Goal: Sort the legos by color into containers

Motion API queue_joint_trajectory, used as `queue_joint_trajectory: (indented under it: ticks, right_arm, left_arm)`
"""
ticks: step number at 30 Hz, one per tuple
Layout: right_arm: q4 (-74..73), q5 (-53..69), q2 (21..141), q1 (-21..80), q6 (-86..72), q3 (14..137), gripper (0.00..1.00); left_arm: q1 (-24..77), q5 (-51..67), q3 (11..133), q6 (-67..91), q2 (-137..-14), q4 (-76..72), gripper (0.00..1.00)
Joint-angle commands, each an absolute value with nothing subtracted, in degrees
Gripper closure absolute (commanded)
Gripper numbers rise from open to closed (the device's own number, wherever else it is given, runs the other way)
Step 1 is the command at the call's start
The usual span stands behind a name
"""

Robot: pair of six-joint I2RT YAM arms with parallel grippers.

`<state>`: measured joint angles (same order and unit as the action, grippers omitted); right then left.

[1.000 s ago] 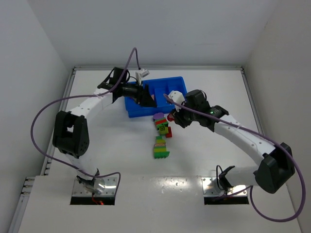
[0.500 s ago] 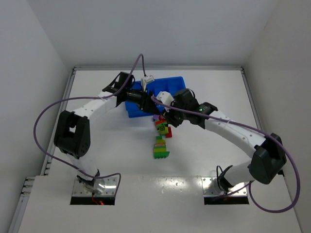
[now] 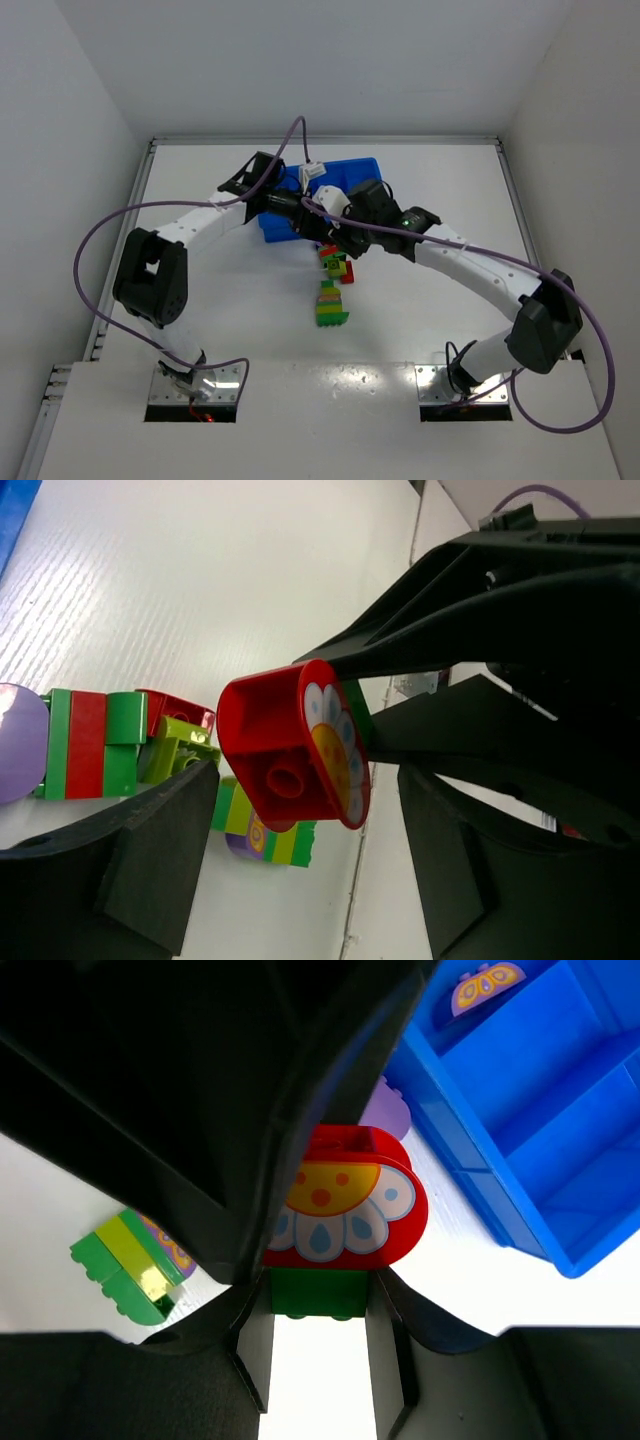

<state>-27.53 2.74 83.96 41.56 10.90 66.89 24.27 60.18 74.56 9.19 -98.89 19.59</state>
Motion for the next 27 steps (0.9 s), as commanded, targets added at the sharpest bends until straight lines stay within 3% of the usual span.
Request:
queue_joint_trajectory:
  ticks: [1,4,5,8,19,21,25,27]
  right_arm:
    - [-26.4,1.9,84.8,42.5,11.3,69.5,1.0]
    - [-26.4,1.4,84.8,43.1,11.3,69.0,1.0]
    - [-26.4,1.4,84.8,43.1,11.3,68.5,1.0]
    - [-25.2,0.2,83.7,43.1,11.3,66.6,1.0]
    - [-22.4,-5.1,75.2,41.4,12.6,56.0,1.0]
    - [-21.9,-5.1,74.1,40.6,12.6,55.5,1.0]
    - [-20.6,-5.1,72.8,38.3,10.4,54.1,1.0]
    - [-20.0,-5.1,73.3,36.7,9.0,54.1,1.0]
  left_arm:
    - [25.0,62.1,74.5,8.3,-97.6,17.7,0.26]
    - [25.0,63.5,73.9,7.2,-97.6,17.7,0.55]
    - [25.0,63.5,73.9,7.2,-97.6,17.7,0.77]
    - [24.3,62.8,73.4,7.2,-96.3,17.1,1.0]
    - [13.5,60.9,74.9,11.2,-92.6,14.2,1.0]
    - [11.1,53.6,74.9,11.8,-91.4,14.2,0.97]
    - [10.6,23.2,75.6,10.6,-90.9,16.1,0.87]
    - [10.5,19.8,77.9,11.4,-93.7,18.2,0.81]
